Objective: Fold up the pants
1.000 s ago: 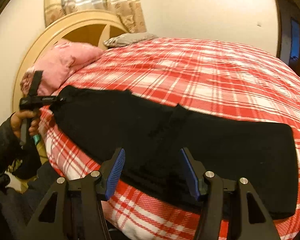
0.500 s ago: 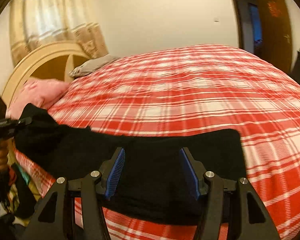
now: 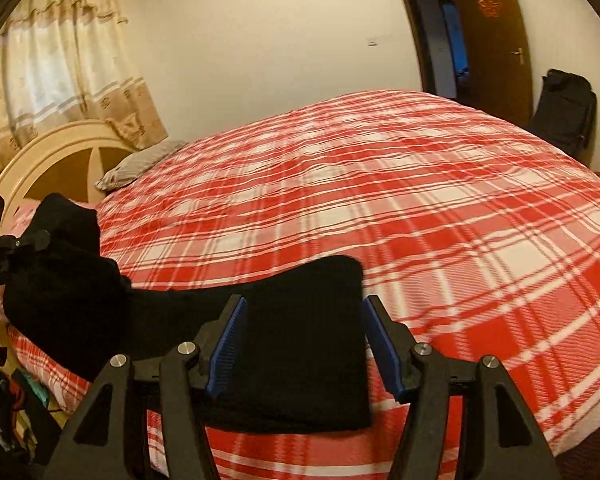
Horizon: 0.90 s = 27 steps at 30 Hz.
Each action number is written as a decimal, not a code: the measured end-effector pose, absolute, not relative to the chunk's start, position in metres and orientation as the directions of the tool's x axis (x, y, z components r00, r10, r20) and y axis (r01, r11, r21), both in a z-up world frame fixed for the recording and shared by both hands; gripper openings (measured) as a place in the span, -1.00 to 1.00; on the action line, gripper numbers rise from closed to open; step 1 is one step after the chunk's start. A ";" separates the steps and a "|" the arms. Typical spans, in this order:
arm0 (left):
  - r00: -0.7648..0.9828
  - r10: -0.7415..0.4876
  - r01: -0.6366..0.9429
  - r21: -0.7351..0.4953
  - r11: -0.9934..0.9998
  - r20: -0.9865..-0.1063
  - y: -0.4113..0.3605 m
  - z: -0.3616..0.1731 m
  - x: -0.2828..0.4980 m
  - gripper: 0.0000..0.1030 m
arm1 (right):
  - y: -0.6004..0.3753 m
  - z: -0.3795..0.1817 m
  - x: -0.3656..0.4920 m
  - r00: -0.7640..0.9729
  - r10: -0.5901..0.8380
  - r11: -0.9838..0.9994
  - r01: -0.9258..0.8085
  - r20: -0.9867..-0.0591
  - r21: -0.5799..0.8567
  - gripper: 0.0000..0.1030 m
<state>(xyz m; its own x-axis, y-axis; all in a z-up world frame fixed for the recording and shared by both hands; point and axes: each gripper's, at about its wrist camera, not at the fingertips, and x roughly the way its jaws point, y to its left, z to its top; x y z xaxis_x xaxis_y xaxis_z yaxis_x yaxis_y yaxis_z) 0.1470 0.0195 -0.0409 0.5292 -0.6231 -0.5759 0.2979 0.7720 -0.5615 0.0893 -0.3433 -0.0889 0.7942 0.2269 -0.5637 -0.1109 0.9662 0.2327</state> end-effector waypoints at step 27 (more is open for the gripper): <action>0.363 -0.517 0.305 -0.425 0.852 -0.775 -0.152 -0.102 0.204 -0.53 | -0.397 -0.113 0.097 0.814 0.167 0.929 0.058 -0.556 0.365 0.22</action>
